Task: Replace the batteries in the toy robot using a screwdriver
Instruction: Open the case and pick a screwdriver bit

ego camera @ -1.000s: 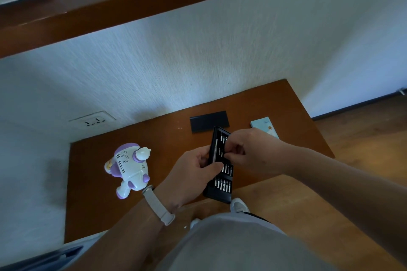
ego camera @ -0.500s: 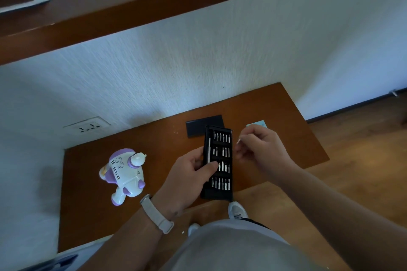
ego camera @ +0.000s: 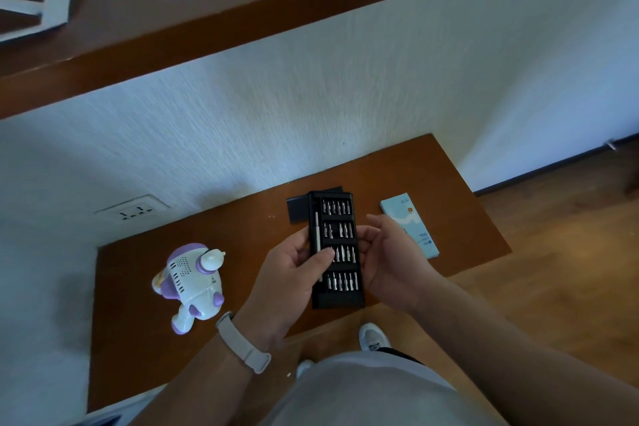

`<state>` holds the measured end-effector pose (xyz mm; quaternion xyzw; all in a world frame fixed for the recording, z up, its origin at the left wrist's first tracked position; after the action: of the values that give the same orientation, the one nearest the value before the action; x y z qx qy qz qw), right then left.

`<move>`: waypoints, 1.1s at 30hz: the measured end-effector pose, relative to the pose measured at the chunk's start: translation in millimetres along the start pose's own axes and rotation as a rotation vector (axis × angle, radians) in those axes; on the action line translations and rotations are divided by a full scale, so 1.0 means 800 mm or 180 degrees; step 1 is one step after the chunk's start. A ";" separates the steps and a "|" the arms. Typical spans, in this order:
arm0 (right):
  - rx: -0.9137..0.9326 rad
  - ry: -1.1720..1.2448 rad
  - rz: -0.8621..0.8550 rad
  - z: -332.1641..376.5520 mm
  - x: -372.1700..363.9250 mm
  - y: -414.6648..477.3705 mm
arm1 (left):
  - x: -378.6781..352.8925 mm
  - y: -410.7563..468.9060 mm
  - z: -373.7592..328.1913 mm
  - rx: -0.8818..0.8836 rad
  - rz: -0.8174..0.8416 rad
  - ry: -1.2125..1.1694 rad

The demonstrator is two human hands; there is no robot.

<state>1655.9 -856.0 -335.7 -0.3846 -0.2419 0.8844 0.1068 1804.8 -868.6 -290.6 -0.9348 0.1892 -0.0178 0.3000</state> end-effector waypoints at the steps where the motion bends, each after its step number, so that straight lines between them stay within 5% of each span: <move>1: -0.0018 -0.0062 0.0069 -0.001 -0.002 -0.001 | 0.001 0.000 0.000 -0.0012 -0.0058 0.0012; 13: -0.0108 -0.0542 0.0289 -0.009 -0.019 -0.012 | 0.019 0.005 0.021 0.0065 -0.0843 0.0471; 18: 0.0123 -0.0758 0.0358 -0.007 -0.015 -0.011 | 0.028 0.009 -0.006 -0.0662 -0.1180 0.1971; 25: 0.0473 -0.1369 0.0238 -0.003 0.002 -0.005 | 0.026 0.016 -0.026 -0.0804 -0.1095 0.3446; 33: 0.0638 -0.1566 0.0147 0.002 0.000 -0.004 | 0.027 0.037 -0.023 -0.0519 -0.0406 0.3289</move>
<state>1654.8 -853.6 -332.8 -0.1509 -0.1629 0.9730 0.0621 1811.8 -909.0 -293.9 -0.8342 0.2559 -0.4797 0.0922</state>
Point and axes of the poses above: each hand's wrist, its own y-axis towards the middle knuckle, its own x-axis out of the back of the hand, z = x × y, the point moved 4 cm from there along y, towards the middle knuckle, and after that the axes turned 15 degrees about x, right-handed, at the moved point
